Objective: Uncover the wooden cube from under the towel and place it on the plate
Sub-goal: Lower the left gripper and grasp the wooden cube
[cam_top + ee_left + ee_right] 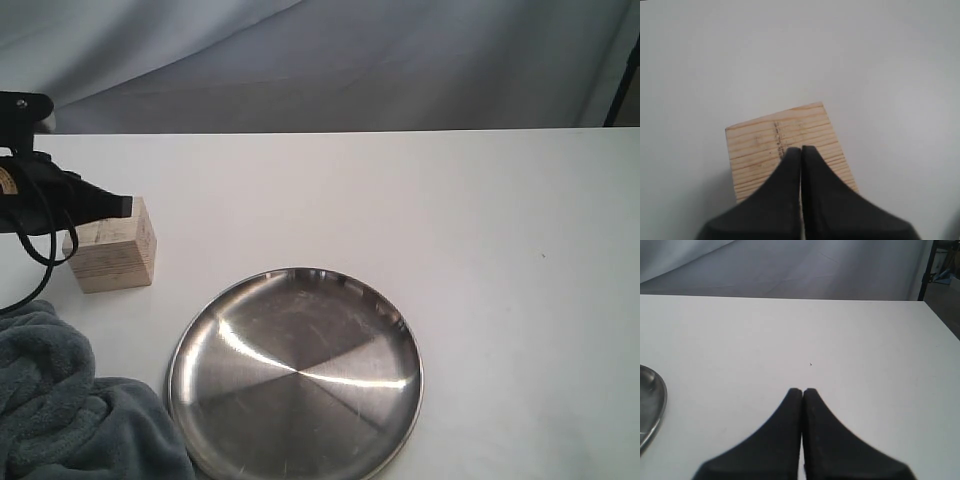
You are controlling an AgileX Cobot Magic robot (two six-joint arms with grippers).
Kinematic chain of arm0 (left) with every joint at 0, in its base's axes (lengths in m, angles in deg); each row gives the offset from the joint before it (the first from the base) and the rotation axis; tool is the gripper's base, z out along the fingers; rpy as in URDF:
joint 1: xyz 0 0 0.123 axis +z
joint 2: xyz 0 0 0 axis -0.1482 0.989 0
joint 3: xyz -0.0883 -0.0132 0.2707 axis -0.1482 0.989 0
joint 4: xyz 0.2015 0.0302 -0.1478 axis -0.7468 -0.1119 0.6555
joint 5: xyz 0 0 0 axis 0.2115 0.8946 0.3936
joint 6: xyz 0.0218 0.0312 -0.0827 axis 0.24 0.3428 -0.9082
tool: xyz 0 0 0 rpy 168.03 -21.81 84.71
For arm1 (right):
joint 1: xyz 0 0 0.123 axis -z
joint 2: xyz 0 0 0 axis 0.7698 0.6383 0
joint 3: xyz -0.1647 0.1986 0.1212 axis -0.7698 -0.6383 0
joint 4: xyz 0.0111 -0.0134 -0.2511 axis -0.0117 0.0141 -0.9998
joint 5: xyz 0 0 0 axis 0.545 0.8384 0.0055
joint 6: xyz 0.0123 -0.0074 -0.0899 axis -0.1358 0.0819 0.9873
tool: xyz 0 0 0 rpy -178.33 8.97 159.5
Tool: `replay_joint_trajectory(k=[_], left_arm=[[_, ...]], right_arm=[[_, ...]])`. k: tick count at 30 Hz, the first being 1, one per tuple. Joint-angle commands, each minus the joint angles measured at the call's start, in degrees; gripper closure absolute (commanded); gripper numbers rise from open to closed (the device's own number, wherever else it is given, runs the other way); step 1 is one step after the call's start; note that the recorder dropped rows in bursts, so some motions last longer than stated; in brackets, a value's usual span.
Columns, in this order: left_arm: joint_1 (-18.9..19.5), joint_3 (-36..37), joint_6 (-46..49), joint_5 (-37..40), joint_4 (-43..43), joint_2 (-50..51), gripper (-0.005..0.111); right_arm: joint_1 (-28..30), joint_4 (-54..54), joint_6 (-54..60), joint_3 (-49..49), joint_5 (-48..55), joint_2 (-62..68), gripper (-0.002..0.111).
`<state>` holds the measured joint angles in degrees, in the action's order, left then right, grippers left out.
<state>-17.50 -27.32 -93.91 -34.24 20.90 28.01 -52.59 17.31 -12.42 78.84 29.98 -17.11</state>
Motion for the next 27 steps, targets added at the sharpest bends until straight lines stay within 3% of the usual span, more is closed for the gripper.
replay_joint_trajectory(k=[1, 4, 5, 10, 20, 27], left_arm=[[-0.3, -0.38, -0.03, -1.38, -0.62, 0.1, 0.102], [-0.3, -0.38, -0.03, -1.38, -0.75, 0.1, 0.085], [-0.3, -0.38, -0.03, -1.38, -0.75, 0.1, 0.074], [-0.3, -0.38, -0.03, -2.15, -0.75, 0.1, 0.005], [-0.3, -0.38, -0.28, -3.05, -1.2, 0.1, 0.002], [-0.3, -0.38, -0.46, -4.35, 5.47, 0.29, 0.002]], right_arm=[[0.43, 0.0, 0.0, -0.17, -0.15, -0.26, 0.108], [0.43, 0.0, 0.0, -0.17, -0.15, -0.26, 0.108], [0.43, 0.0, 0.0, -0.17, -0.15, -0.26, 0.108], [0.43, 0.0, 0.0, -0.17, -0.15, -0.26, 0.108], [0.43, 0.0, 0.0, -0.17, -0.15, -0.26, 0.108], [0.43, 0.0, 0.0, -0.17, -0.15, -0.26, 0.108]])
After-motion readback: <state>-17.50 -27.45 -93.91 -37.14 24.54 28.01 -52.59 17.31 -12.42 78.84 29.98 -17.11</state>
